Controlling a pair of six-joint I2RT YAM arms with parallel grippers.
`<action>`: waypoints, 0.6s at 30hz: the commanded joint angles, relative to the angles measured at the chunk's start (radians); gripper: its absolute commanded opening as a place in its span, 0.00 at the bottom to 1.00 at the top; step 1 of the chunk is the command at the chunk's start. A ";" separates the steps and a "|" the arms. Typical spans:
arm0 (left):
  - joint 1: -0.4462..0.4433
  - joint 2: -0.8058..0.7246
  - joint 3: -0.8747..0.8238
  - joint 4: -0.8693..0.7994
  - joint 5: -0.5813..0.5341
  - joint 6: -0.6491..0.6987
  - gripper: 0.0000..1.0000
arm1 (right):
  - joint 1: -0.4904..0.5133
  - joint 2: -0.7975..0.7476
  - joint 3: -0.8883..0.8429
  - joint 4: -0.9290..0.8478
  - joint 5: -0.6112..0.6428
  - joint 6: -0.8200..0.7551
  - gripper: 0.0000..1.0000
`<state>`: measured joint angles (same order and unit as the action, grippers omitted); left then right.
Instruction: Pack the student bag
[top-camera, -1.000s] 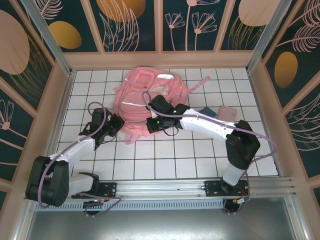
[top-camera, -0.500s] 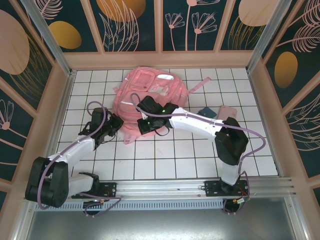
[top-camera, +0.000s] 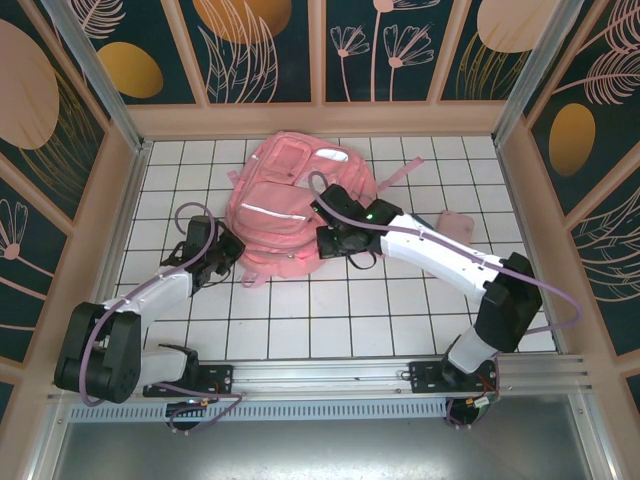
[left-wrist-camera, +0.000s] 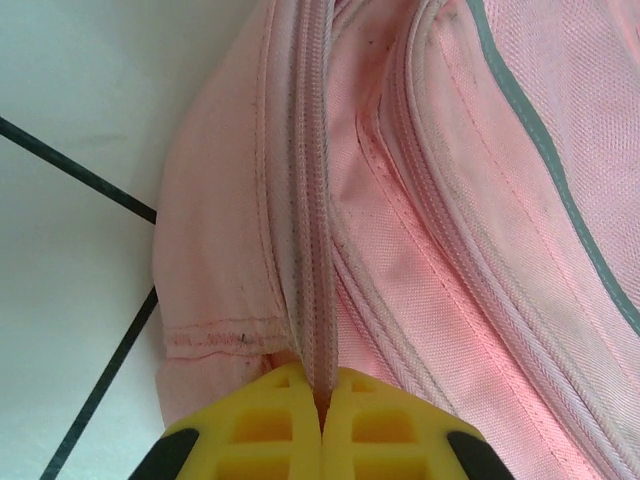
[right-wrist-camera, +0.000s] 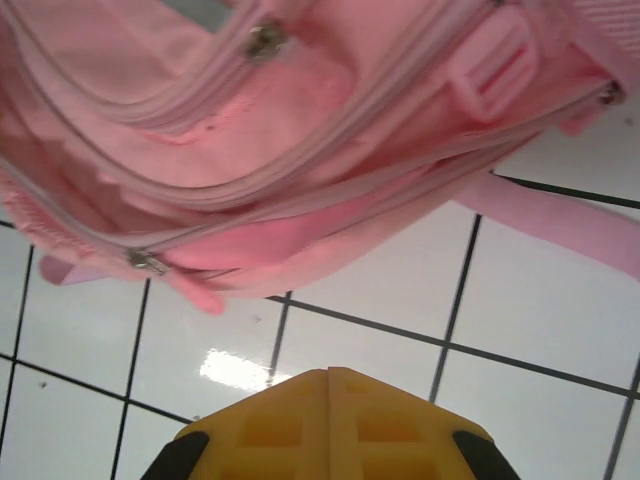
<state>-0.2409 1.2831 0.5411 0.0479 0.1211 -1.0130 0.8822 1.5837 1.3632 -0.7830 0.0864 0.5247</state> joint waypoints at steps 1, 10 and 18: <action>0.007 -0.009 0.017 -0.001 -0.036 0.033 0.00 | -0.026 -0.021 -0.060 0.020 -0.030 0.016 0.00; 0.005 -0.074 0.098 -0.154 0.020 0.164 0.48 | -0.137 -0.017 -0.178 0.442 -0.309 0.210 0.50; 0.003 -0.153 0.176 -0.289 0.103 0.427 0.56 | -0.195 0.021 -0.251 0.550 -0.378 0.547 0.44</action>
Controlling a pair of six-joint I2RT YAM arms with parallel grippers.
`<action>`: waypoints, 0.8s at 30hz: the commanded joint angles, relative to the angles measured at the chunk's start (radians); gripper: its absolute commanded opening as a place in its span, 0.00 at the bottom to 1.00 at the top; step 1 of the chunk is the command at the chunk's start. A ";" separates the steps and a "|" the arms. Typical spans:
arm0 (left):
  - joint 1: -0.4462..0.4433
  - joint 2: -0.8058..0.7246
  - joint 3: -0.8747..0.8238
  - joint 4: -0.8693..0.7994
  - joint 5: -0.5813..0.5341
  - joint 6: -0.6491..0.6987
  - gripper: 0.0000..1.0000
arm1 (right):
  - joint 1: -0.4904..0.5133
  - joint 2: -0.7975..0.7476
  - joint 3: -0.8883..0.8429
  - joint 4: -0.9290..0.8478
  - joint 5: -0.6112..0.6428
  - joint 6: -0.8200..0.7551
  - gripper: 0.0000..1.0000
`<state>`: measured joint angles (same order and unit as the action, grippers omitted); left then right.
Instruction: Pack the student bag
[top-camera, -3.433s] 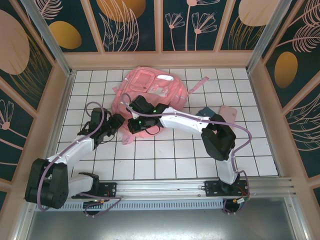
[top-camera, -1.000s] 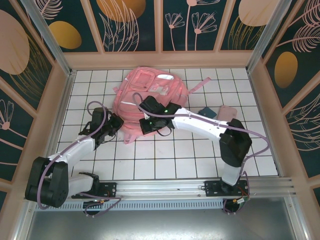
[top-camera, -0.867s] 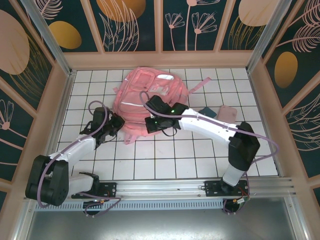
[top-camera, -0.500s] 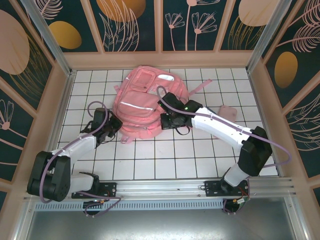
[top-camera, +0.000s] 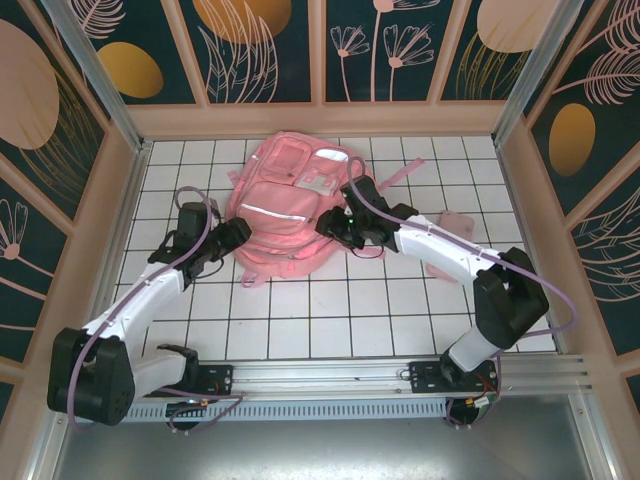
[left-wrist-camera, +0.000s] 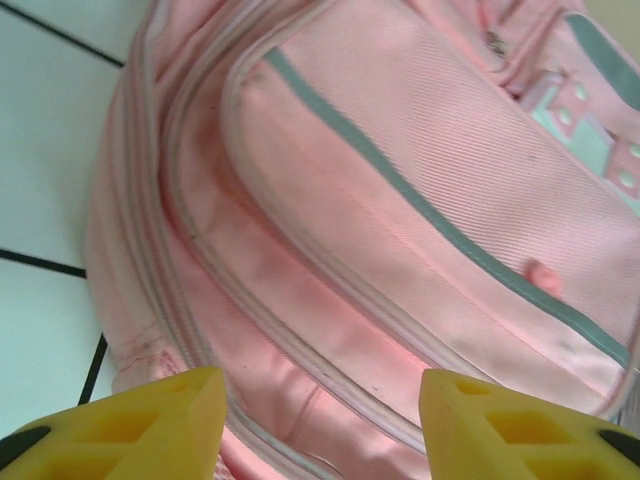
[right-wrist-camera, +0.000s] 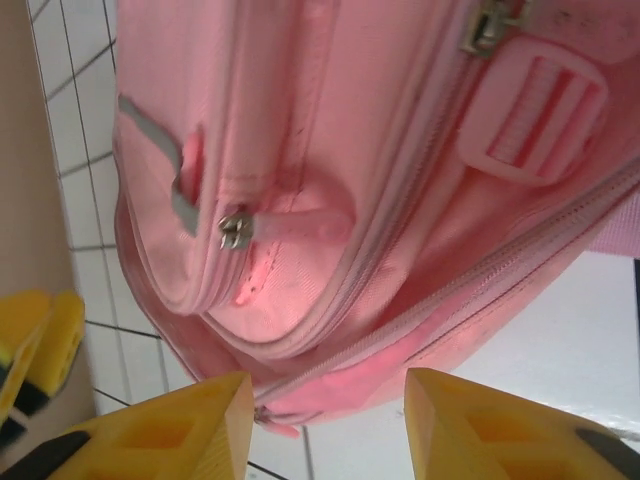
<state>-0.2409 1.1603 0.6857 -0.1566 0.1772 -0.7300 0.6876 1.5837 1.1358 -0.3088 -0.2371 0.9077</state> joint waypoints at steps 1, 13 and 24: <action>0.002 -0.037 0.035 -0.084 0.064 0.174 0.57 | -0.002 0.024 -0.033 0.086 -0.060 0.195 0.44; -0.169 0.032 0.164 -0.166 0.120 0.445 0.69 | -0.023 0.072 -0.123 0.269 -0.135 0.401 0.49; -0.239 0.237 0.280 -0.352 0.009 0.693 0.66 | -0.080 0.198 -0.022 0.331 -0.217 0.260 0.12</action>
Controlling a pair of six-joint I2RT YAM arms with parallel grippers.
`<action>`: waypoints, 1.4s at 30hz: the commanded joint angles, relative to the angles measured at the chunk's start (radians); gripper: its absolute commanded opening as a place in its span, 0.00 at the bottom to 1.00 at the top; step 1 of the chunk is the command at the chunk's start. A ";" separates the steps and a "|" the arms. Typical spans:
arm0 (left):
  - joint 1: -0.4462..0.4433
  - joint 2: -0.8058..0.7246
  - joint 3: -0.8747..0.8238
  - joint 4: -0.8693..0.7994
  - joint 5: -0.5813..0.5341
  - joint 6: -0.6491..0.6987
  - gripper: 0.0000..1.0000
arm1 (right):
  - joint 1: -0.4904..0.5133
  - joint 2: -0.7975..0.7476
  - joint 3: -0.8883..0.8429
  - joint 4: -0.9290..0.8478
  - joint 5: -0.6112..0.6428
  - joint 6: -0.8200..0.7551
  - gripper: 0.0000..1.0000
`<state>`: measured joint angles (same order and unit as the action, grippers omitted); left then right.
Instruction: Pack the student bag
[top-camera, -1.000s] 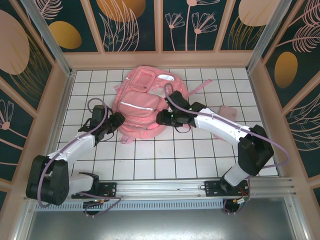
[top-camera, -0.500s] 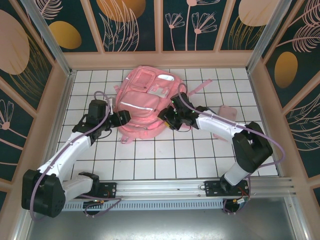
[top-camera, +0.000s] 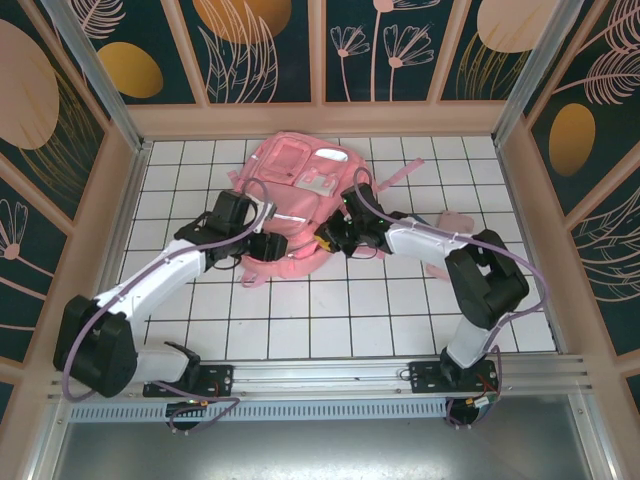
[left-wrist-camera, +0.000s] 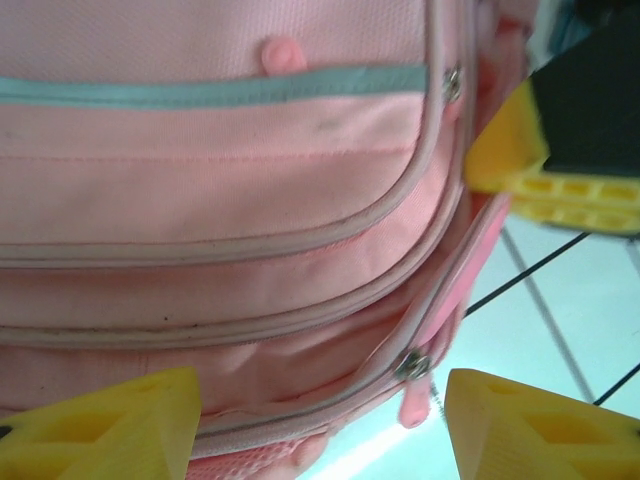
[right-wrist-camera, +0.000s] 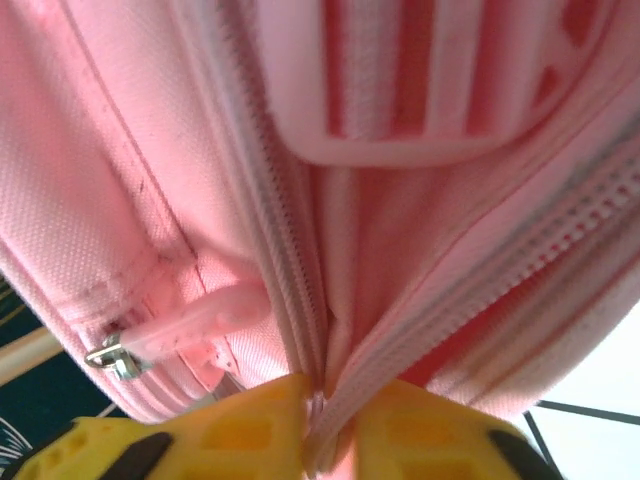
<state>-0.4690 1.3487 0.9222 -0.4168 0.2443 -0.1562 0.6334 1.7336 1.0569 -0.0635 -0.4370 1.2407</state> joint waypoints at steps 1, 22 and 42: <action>-0.013 0.068 0.044 -0.093 -0.065 0.134 0.66 | -0.031 0.066 0.079 0.082 -0.021 -0.112 0.11; -0.016 0.109 0.045 0.000 -0.163 0.507 0.68 | -0.046 0.173 0.133 0.101 0.041 -0.549 0.07; -0.014 -0.104 -0.036 0.120 -0.328 -0.071 0.75 | 0.130 -0.084 0.169 -0.326 0.298 -0.637 0.64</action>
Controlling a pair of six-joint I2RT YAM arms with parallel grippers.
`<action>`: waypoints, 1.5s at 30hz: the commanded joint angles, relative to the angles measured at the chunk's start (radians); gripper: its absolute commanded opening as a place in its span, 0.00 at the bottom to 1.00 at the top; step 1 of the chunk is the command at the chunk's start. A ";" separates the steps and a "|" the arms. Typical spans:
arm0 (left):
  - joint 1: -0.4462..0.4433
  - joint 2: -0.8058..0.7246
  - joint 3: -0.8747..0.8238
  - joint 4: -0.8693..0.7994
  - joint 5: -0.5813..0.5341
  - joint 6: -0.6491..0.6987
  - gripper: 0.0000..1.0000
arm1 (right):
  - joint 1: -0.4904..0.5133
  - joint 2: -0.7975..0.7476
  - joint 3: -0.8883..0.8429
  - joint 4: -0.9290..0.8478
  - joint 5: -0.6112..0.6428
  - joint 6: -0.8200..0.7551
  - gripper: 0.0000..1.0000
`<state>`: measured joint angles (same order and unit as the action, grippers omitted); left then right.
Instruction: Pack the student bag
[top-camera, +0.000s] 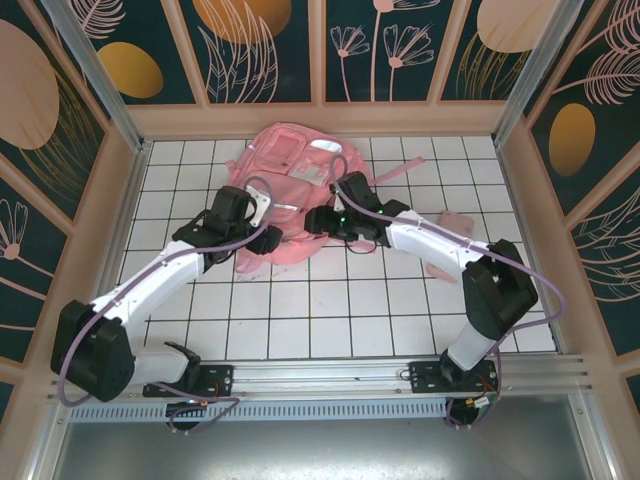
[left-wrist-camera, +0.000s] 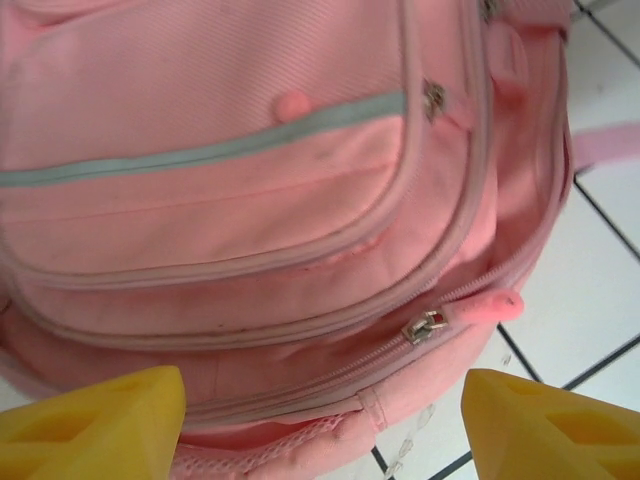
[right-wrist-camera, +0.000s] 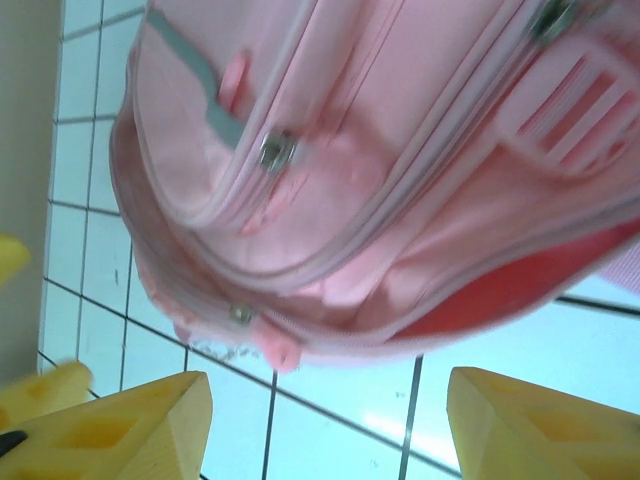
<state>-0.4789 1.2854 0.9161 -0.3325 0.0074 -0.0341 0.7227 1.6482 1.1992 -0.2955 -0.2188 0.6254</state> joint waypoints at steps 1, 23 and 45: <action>-0.003 -0.054 -0.039 0.034 -0.120 -0.247 0.75 | 0.056 0.009 0.033 -0.096 0.082 -0.016 0.64; 0.118 -0.067 -0.236 0.195 0.077 -0.878 0.62 | 0.083 0.236 0.214 -0.089 -0.060 -0.056 0.48; 0.120 0.050 -0.230 0.294 0.121 -0.899 0.55 | 0.079 0.323 0.291 -0.146 -0.119 -0.118 0.32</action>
<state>-0.3660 1.3220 0.6865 -0.0738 0.1192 -0.9176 0.8040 1.9484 1.4536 -0.3939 -0.3347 0.5404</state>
